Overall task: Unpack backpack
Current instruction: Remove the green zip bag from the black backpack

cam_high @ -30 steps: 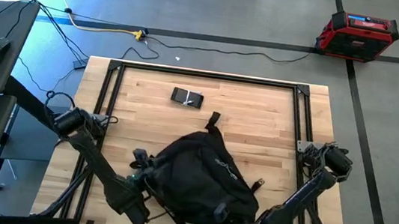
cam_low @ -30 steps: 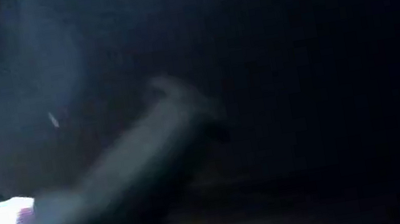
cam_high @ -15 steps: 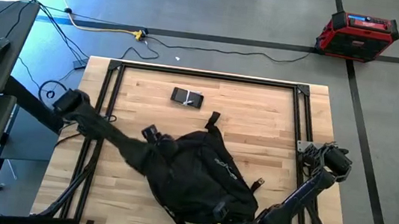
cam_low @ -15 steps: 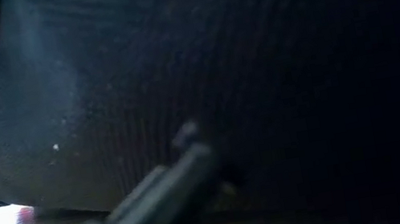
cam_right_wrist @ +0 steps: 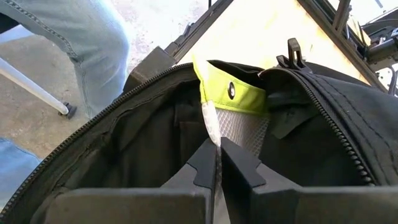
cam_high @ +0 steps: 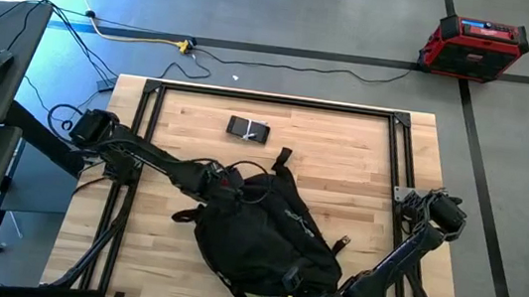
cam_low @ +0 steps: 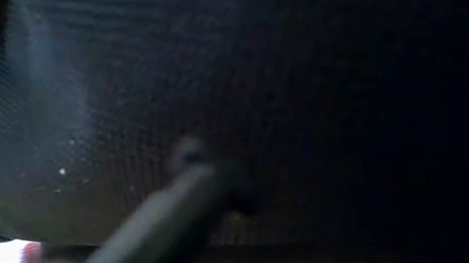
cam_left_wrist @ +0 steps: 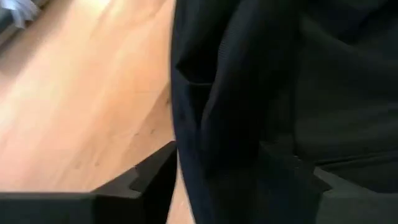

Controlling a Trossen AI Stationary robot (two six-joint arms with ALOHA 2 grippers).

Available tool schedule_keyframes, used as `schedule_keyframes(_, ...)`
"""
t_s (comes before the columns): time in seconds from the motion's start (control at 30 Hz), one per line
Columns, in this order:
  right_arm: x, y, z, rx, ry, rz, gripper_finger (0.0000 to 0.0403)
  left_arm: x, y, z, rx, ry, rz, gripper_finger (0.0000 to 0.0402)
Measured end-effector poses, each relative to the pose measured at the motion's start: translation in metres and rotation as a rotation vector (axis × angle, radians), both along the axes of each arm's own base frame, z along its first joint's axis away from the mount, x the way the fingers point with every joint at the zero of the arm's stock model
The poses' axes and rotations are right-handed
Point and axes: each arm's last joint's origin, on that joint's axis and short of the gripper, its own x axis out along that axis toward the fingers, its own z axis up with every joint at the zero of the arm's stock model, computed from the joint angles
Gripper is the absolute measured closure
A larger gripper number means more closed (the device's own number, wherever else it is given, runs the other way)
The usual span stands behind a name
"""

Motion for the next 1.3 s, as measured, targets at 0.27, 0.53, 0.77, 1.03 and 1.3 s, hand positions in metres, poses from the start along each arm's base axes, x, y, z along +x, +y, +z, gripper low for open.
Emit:
schedule_keyframes(0.27, 0.002, -0.002, 0.002, -0.099, -0.085, -0.035, 0.0403, -0.006, 0.005, -0.009, 0.018, 0.048, -0.026, 0.0388)
schedule_keyframes(0.53, 0.001, 0.015, 0.014, -0.142, -0.275, 0.000, 0.0403, -0.037, 0.017, -0.041, 0.134, 0.172, 0.119, 0.0401)
schedule_keyframes(0.77, -0.014, 0.030, 0.022, -0.238, -0.405, -0.041, 0.0403, -0.065, 0.025, -0.064, 0.200, 0.221, 0.236, 0.0401)
schedule_keyframes(1.03, -0.026, 0.049, 0.047, -0.311, -0.625, -0.106, 0.0403, -0.080, 0.030, -0.069, 0.279, 0.268, 0.320, 0.0401)
schedule_keyframes(1.3, -0.038, 0.055, 0.077, -0.466, -0.721, -0.205, 0.0403, -0.094, 0.034, -0.066, 0.361, 0.349, 0.397, 0.0401)
